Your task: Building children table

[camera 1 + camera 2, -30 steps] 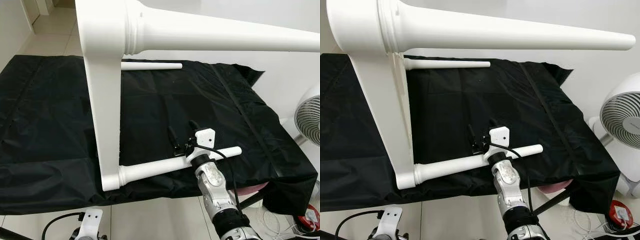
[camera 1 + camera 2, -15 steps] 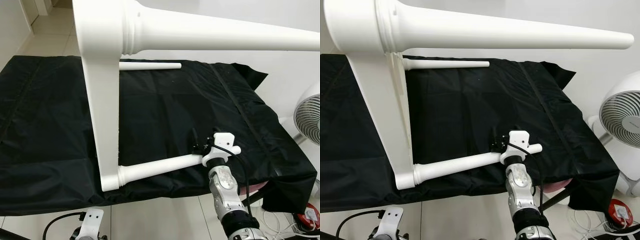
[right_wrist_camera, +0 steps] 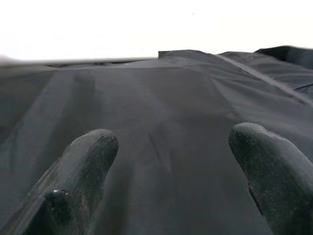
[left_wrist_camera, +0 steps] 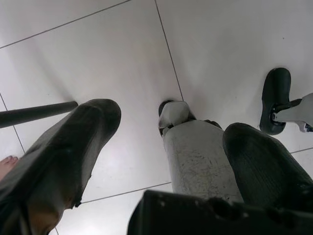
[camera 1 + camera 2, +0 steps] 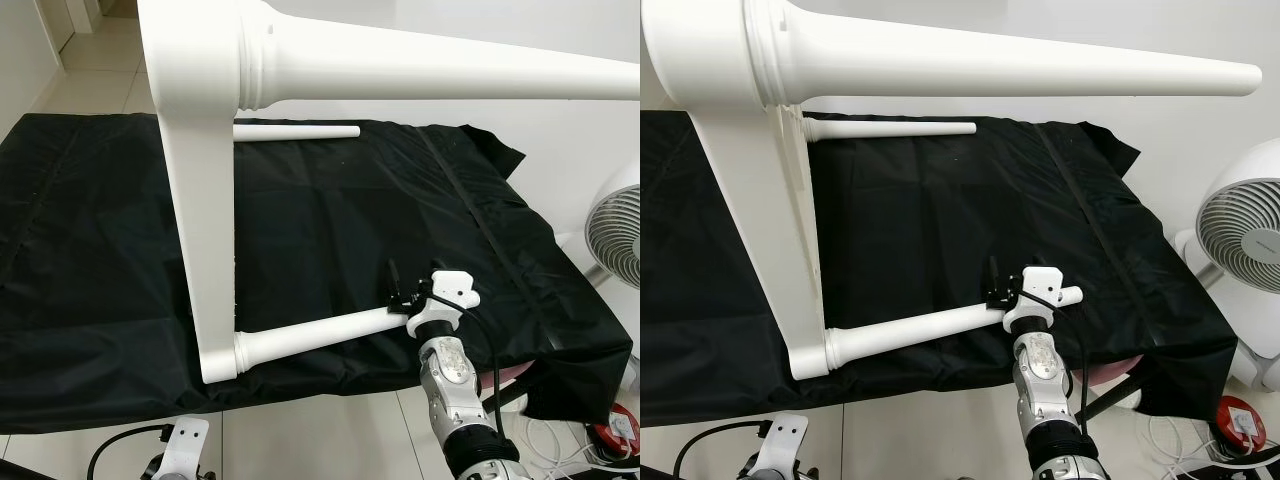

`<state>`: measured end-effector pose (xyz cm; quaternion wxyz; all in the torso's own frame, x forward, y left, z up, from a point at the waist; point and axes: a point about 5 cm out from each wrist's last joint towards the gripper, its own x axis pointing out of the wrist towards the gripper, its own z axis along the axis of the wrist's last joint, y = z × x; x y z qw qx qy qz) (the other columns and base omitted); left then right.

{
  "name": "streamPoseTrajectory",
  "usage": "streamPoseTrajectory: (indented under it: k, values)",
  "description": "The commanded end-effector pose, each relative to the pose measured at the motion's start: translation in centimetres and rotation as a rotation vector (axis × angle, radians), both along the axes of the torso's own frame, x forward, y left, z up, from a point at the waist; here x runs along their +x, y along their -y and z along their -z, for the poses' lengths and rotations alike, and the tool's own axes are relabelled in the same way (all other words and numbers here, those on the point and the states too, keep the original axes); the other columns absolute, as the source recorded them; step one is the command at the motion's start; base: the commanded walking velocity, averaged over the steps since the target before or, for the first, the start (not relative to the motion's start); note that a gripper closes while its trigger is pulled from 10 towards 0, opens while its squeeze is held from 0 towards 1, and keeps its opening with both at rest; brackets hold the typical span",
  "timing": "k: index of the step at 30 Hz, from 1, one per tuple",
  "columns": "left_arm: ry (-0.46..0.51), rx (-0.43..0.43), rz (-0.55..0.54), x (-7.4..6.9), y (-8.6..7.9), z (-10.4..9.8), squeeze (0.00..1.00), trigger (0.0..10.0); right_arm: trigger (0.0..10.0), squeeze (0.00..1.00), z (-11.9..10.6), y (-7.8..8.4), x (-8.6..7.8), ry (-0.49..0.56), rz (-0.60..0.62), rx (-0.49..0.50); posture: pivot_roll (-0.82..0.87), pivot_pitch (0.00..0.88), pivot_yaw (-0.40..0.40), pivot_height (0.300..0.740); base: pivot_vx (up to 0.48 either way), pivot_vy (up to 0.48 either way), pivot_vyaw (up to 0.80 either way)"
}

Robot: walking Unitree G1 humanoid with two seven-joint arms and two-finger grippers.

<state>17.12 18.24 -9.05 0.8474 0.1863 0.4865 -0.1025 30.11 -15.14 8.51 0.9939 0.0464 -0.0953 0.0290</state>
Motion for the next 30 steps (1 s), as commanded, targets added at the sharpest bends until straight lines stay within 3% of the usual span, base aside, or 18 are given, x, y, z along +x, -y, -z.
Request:
streamPoseTrajectory:
  k: [1,8,15,21,30]
  values:
    - [-0.023,0.066,-0.016,-1.2,-0.1,0.5,0.00,10.0,10.0,0.00,0.6,0.1,-0.2,-0.031,-0.010,0.026,0.04,0.000,-0.077,0.740,0.000,0.000,0.00]
    - [-0.016,0.082,0.007,-0.6,-1.1,0.2,0.00,10.0,10.0,0.00,1.0,0.0,-2.4,-0.006,-0.312,-0.081,0.02,0.000,0.008,0.740,0.000,0.000,0.00]
    - [0.007,0.135,0.057,0.7,-2.7,-0.7,0.00,10.0,10.0,0.00,1.5,0.7,-4.4,0.004,-0.489,-0.213,0.01,0.000,0.070,0.740,0.000,0.000,0.00]
    - [0.022,0.153,0.085,1.6,-3.2,-1.2,0.00,10.0,10.0,0.00,2.2,0.7,-5.5,-0.006,-0.579,-0.279,0.01,0.000,0.093,0.740,0.000,0.000,0.00]
    - [0.033,0.167,0.114,2.2,-3.3,-1.5,0.00,10.0,10.0,0.00,1.4,0.7,-5.3,0.031,-0.650,-0.312,0.02,0.000,0.095,0.740,0.000,0.000,0.00]
